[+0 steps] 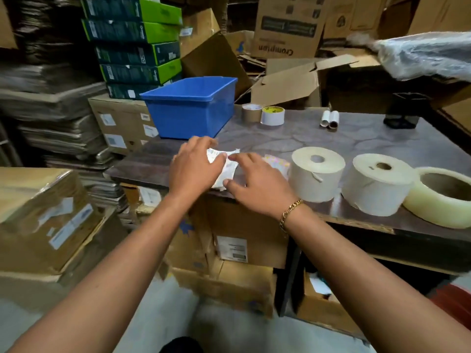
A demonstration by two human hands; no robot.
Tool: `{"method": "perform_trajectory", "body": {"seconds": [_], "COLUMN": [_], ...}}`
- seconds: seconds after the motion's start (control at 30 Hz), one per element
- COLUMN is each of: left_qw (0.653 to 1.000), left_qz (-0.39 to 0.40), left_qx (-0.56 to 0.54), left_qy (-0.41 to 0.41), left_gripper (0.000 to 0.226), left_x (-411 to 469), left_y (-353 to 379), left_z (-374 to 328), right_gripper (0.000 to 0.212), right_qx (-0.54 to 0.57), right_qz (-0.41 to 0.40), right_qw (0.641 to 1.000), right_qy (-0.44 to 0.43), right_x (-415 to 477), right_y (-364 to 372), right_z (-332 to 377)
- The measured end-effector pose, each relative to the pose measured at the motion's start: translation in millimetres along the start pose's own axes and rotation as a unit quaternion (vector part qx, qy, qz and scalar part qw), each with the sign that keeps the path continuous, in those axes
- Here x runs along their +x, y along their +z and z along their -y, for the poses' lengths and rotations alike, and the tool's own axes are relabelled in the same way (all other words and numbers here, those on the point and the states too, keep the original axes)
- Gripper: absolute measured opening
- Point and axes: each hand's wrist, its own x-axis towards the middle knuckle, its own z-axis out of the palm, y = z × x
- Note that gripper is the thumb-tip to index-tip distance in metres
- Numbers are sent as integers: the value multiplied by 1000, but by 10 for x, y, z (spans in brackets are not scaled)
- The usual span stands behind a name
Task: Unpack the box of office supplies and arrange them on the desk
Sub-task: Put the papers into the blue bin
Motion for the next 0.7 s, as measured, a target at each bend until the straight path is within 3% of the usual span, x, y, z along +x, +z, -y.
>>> {"method": "perform_trajectory", "body": {"seconds": [0.1,0.27,0.4,0.53,0.7], "left_qw": [983,929,901,867,857], "left_qz": [123,288,335,355,366], "left_qx": [80,10,-27,-111,-140], "left_qy": [-106,-231,-272,-332,-335], "left_gripper": [46,61,74,68,67], "left_x": [451,754,831,888,826], "left_y": [5,-9,-45,-128,-184], "left_z": [152,362,365,260,171], "right_gripper": [52,52,49,50,48], "right_qx": [-33,-101,-114,-114,-132], "right_qz": [77,181,248,283,296], "right_qw": [996,970,947,931,920], "right_qy": [43,124,168,200,221], "right_x": [483,928,1035,1058,1023], "right_y": [53,38,37,2,-24], "right_z": [-5,41,105,220,327]}}
